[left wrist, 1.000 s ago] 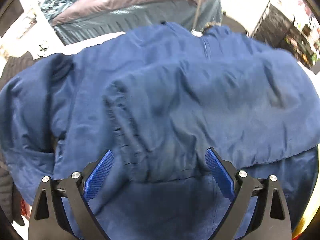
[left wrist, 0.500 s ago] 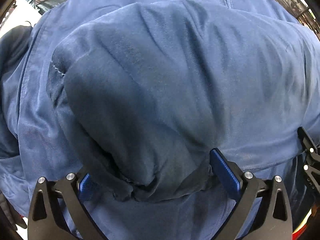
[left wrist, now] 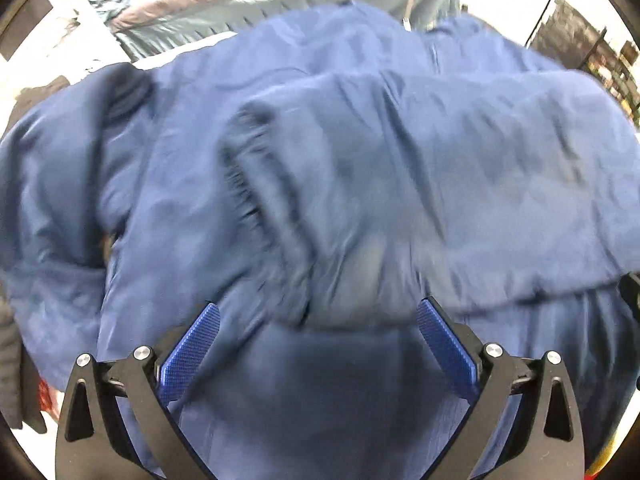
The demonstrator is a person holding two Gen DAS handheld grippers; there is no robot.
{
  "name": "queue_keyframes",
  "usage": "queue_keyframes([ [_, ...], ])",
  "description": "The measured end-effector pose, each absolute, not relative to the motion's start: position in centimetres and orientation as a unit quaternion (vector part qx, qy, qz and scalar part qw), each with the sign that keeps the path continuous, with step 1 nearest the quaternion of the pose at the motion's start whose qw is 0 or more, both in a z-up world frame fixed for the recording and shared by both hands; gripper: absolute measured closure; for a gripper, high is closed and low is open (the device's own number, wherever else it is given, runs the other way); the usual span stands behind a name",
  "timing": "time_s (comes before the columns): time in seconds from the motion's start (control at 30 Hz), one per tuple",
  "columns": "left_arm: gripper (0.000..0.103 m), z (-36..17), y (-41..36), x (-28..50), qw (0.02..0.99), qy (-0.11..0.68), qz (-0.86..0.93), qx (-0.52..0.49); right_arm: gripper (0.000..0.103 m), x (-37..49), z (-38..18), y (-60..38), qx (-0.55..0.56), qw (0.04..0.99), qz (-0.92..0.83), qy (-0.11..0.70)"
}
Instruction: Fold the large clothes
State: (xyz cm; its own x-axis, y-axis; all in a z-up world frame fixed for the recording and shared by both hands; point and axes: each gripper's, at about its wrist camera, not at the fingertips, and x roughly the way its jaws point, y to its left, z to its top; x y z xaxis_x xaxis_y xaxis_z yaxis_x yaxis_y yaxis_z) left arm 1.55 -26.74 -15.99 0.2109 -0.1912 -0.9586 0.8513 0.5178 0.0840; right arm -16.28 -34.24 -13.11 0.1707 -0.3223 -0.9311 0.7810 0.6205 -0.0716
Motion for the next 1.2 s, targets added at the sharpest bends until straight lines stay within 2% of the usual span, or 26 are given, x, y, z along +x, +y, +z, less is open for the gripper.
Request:
queue_keyframes([
  [0.2, 0.006, -13.8, -18.6, 3.1, 0.749, 0.5, -0.338, 0.274, 0.013, -18.3, -14.0, -29.6, 0.269, 0.729, -0.341, 0.53],
  [0.43, 0.007, -11.0, -8.5, 10.6, 0.813, 0.507, -0.228, 0.175, 0.013, -18.3, -14.1, -26.0, 0.253, 0.74, -0.319, 0.535],
  [0.6, 0.01, -11.6, -0.9, 16.3, 0.812, 0.561, -0.151, 0.058, 0.013, -17.9, -13.2, -24.6, 0.248, 0.748, -0.32, 0.527],
  [0.7, 0.011, -12.6, 0.8, 17.7, 0.792, 0.589, -0.16, 0.007, 0.013, -17.8, -13.3, -23.8, 0.248, 0.745, -0.32, 0.531],
  [0.8, 0.012, -14.0, -0.5, 18.3, 0.768, 0.609, -0.198, 0.002, 0.013, -17.9, -13.4, -23.0, 0.244, 0.74, -0.322, 0.537],
  [0.87, 0.018, -15.0, -1.9, 18.8, 0.757, 0.617, -0.216, 0.007, 0.013, -18.0, -13.4, -22.5, 0.239, 0.738, -0.326, 0.541],
  [0.9, 0.027, -15.3, -2.2, 18.3, 0.753, 0.621, -0.218, 0.01, 0.013, -18.1, -13.4, -22.3, 0.237, 0.737, -0.328, 0.541],
  [0.93, 0.042, -15.8, -2.8, 18.6, 0.745, 0.63, -0.218, 0.013, 0.013, -18.1, -13.3, -22.1, 0.236, 0.736, -0.331, 0.541],
  [1.0, 0.059, -16.1, -3.5, 19.7, 0.738, 0.64, -0.215, 0.01, 0.013, -18.5, -13.1, -21.8, 0.235, 0.735, -0.338, 0.539],
  [1.1, 0.084, -13.6, -3.2, 20.5, 0.74, 0.631, -0.232, -0.013, 0.013, -19.4, -12.9, -21.9, 0.244, 0.733, -0.348, 0.532],
  [1.2, 0.089, -6.1, -2.0, 21.2, 0.776, 0.563, -0.281, -0.036, 0.013, -20.3, -12.8, -22.2, 0.256, 0.73, -0.359, 0.523],
])
